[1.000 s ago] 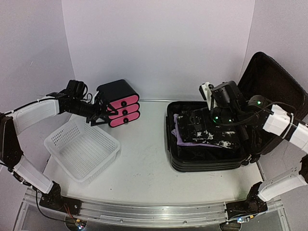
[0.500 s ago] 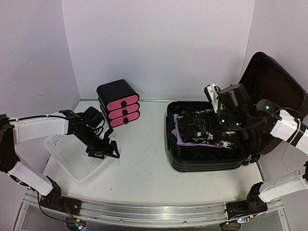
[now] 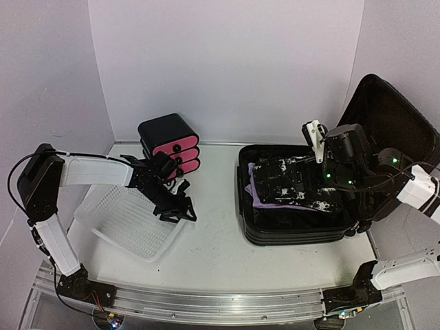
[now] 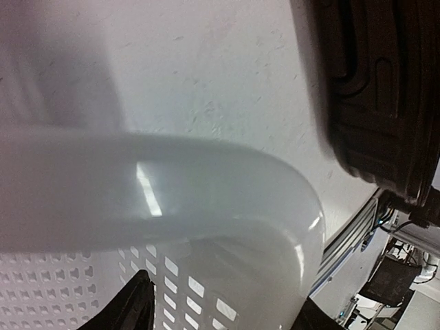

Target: Open, take out, and arrange the luggage

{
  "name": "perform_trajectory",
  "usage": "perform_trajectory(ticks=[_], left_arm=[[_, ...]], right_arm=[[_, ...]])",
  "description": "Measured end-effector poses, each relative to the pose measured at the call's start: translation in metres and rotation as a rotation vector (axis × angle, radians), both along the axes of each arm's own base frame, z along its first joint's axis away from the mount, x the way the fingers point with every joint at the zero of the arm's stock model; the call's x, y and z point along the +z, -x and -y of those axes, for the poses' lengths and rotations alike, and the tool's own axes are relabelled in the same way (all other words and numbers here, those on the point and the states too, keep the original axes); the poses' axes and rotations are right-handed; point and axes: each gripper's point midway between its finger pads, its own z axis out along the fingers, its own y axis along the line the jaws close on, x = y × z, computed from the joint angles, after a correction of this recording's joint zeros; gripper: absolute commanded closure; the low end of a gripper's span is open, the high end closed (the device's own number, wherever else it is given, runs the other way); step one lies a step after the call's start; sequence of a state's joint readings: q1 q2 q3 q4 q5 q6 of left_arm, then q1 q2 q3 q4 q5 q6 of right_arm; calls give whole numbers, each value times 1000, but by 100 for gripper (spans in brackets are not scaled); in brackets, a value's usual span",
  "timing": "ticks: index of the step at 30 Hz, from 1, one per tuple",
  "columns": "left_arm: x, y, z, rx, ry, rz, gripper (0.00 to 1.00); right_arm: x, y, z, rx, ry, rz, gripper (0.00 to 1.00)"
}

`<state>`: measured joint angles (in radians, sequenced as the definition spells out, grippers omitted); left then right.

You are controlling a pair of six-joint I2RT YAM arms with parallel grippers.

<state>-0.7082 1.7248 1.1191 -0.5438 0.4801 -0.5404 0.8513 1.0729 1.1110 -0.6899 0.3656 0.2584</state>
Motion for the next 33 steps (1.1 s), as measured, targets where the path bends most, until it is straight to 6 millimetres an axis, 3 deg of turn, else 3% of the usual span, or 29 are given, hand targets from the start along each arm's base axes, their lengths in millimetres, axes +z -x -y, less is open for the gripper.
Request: perform_trajectory(ticks=[7,14,17,19,22,28,33], left_arm=[[12,-32,65,9,95,37,44],[30,-60,106,50,181,94,43],[34,-69,113,69,203,109,34],[36,-74,115,79,213,123,22],[41,-78,118,84,230,142,14],[49,-77,117,58,243,182,8],[72,-60,97,-6,213,242,7]], right_arm=[[-5,0,0,-1,12,-10,2],[-22,-4,-4,-1,58,-50,2],[-36,-5,-6,-1,98,-84,2],[-45,-6,-7,0,127,-110,2],[-54,-8,-9,2,160,-137,2],[-65,-13,-17,11,205,-185,2],[-79,-16,-22,13,246,-226,2]])
